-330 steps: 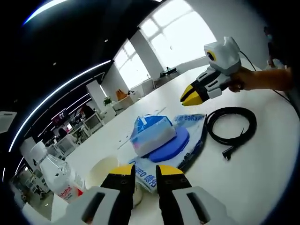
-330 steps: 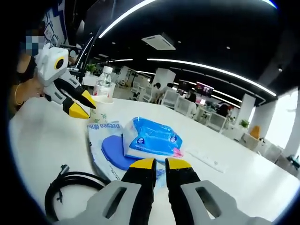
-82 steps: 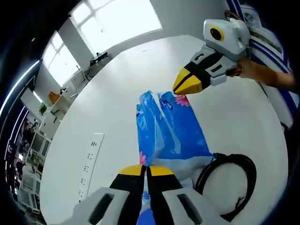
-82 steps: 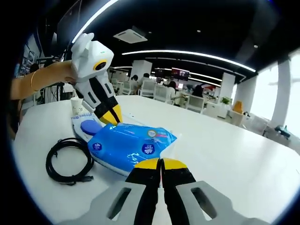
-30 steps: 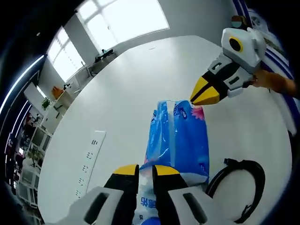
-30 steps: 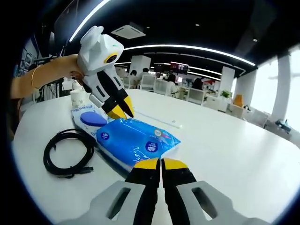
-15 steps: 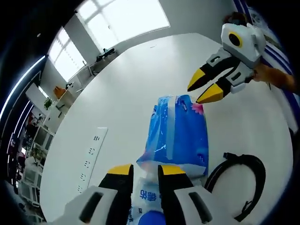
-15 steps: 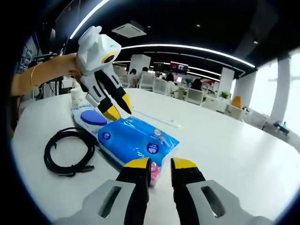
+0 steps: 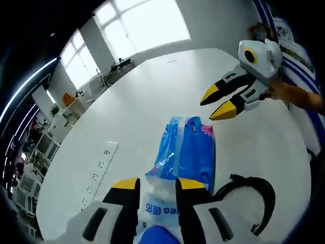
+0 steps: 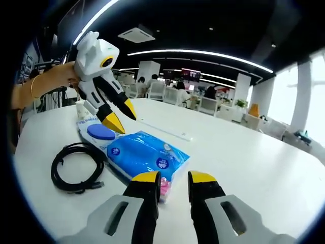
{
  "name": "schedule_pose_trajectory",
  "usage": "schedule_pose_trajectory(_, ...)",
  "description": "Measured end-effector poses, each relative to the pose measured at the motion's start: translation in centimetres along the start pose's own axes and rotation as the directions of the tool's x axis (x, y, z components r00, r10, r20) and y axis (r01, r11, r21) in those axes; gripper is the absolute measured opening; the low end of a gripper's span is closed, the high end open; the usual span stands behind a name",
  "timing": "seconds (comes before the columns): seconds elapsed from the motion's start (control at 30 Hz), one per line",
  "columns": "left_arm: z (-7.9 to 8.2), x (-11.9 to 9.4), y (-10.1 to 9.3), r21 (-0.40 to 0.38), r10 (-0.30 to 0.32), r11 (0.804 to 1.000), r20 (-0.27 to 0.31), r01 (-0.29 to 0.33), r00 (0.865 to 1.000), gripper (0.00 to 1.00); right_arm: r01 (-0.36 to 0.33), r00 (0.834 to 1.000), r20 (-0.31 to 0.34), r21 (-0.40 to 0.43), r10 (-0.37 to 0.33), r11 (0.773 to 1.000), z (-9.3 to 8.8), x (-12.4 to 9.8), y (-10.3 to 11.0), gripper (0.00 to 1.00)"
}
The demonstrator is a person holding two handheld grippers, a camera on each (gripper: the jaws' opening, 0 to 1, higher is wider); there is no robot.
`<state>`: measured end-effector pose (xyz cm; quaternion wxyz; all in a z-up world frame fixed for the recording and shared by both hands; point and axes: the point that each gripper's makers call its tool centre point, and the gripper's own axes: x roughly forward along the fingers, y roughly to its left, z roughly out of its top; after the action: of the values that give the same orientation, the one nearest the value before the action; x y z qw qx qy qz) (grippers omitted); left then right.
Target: Arrange the tabletop items into an orderly group along one side of the table until the central work area is clear of visible clutter.
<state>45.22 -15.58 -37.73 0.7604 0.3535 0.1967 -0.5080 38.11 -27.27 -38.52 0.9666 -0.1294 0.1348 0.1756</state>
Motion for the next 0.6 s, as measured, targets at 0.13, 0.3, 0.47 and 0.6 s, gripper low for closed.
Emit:
schedule_pose_trajectory(0.13, -0.4, -0.2, -0.6, -0.014, -0.013, 1.0, 0.007, 0.013, 1.0, 0.29, -0.001, 1.0, 0.003, -0.003, 0.001, 1.0, 0.2, 0.0, 0.2, 0.21)
schedule_pose_trajectory(0.3, -0.7, -1.1, -1.3, -0.025, -0.029, 0.999, 0.031, 0.03, 0.999, 0.33, -0.016, 1.0, -0.013, 0.002, 0.016, 1.0, 0.0, 0.1, 0.5, 0.23)
schedule_pose_trajectory(0.47, -1.3, -1.6, -1.2, -0.022, -0.004, 1.0, 0.028, 0.004, 1.0, 0.35, -0.017, 1.0, -0.013, 0.012, 0.018, 1.0, 0.0, 0.1, 0.7, 0.24)
schedule_pose_trajectory(0.6, -1.9, -1.7, -1.7, -0.026, -0.021, 0.999, 0.03, 0.022, 0.999, 0.35, -0.028, 0.999, -0.02, 0.006, 0.028, 1.0, 0.0, 0.0, 1.1, 0.25)
